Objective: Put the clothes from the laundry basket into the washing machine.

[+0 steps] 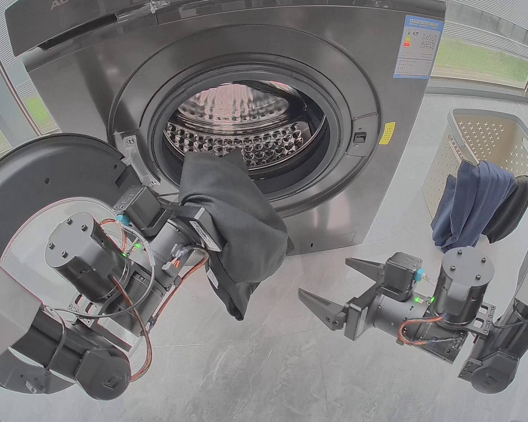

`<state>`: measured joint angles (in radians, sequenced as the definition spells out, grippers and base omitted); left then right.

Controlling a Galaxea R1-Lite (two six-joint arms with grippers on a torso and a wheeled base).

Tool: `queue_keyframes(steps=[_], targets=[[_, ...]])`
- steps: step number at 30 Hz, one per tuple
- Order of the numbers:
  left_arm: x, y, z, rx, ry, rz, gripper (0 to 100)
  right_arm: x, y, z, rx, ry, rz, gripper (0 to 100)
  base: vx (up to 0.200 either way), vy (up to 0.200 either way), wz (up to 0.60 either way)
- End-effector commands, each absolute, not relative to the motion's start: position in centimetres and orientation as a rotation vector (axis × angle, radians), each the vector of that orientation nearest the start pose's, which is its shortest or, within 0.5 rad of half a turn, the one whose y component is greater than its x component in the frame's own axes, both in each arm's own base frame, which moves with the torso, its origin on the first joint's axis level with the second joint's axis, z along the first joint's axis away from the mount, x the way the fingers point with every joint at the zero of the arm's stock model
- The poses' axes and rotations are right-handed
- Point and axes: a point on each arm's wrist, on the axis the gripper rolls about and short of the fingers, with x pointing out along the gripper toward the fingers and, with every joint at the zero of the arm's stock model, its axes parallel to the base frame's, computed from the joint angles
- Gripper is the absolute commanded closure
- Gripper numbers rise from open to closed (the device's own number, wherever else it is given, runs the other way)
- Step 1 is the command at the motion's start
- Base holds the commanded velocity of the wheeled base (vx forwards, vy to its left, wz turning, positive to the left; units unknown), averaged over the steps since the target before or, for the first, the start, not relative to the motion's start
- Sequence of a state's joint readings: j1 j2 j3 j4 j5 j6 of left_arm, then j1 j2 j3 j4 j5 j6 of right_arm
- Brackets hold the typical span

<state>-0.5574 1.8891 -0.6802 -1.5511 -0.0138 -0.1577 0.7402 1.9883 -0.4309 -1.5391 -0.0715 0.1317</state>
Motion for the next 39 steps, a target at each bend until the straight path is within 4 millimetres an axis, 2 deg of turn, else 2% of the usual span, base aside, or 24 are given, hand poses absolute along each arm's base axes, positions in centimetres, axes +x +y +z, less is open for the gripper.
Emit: queue_keyframes(steps=[1,13,22,26,35,36,39], targets=[[27.1,-17.4,18.1,-0.246,-0.282,-0.604,100,22.8,23.7,11.9,0.155,-0.046,0.765,0,0.000,0.000,0.00],[26.7,-17.8,17.9,-0.244,-0.273,-0.622,100,24.4,26.1,11.5,0.166,-0.084,0.826,0,0.000,0.000,0.00],[25.2,-18.3,17.2,-0.229,-0.232,-0.675,100,27.7,28.4,10.6,0.182,-0.135,0.811,0,0.000,0.000,0.00],[24.6,-18.6,17.2,-0.231,-0.225,-0.692,100,29.4,28.4,10.6,0.188,-0.164,0.803,0,0.000,0.000,0.00],[24.3,-18.6,17.1,-0.231,-0.217,-0.709,100,30.2,29.1,10.7,0.201,-0.194,0.798,0,0.000,0.000,0.00],[24.3,-18.6,17.1,-0.233,-0.218,-0.709,100,30.2,29.2,10.8,0.205,-0.201,0.798,100,0.000,0.000,0.00],[24.3,-18.6,17.2,-0.235,-0.219,-0.708,100,30.4,29.2,11.3,0.211,-0.219,0.795,100,0.000,0.000,0.00]])
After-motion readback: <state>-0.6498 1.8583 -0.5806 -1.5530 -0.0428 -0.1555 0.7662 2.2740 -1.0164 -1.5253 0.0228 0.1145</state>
